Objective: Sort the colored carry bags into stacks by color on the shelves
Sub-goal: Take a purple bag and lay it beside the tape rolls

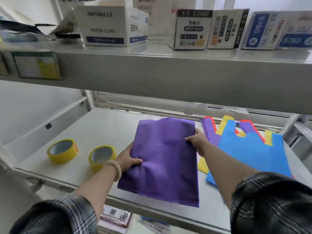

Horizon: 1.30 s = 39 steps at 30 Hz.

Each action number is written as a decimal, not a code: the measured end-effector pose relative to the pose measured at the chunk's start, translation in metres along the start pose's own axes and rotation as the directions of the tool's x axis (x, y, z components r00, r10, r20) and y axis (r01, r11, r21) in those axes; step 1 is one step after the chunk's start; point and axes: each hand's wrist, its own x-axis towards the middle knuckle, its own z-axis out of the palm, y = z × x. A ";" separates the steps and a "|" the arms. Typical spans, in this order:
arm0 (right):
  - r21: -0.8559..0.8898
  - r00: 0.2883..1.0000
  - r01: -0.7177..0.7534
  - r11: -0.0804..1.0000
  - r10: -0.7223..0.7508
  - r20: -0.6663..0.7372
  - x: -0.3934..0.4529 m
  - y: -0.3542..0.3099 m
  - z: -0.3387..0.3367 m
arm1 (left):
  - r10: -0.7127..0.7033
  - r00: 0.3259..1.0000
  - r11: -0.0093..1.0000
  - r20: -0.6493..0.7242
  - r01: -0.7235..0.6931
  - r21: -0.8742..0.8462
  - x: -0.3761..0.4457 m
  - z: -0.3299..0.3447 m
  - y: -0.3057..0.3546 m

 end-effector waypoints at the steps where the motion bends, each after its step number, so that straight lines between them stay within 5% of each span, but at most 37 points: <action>1: -0.016 1.000 -0.016 1.000 0.016 -0.006 0.000 0.006 0.004 | -0.025 1.000 1.000 0.010 0.025 0.000 0.002 0.002 -0.009; 9: -0.279 0.980 -0.188 0.942 0.161 -0.118 0.013 0.045 0.025 | -0.155 0.988 0.983 0.010 0.154 0.096 0.017 0.008 -0.046; 16: -0.277 0.996 -0.058 0.959 0.036 -0.083 0.026 0.024 0.038 | -0.150 0.987 0.968 -0.051 0.158 0.197 0.033 0.005 -0.044; 21: -0.476 0.980 -0.191 0.859 0.142 -0.138 0.028 0.037 0.039 | -0.143 0.987 0.957 -0.067 0.156 0.246 0.039 0.006 -0.045; 32: -0.461 0.981 -0.192 0.866 0.156 -0.115 0.028 0.032 0.063 | -0.194 0.978 0.941 -0.072 0.206 0.267 0.042 -0.021 -0.052; 39: -0.420 0.992 -0.107 0.901 0.126 0.017 0.024 0.033 0.098 | -0.250 0.957 0.903 -0.146 0.285 0.322 0.035 -0.069 -0.065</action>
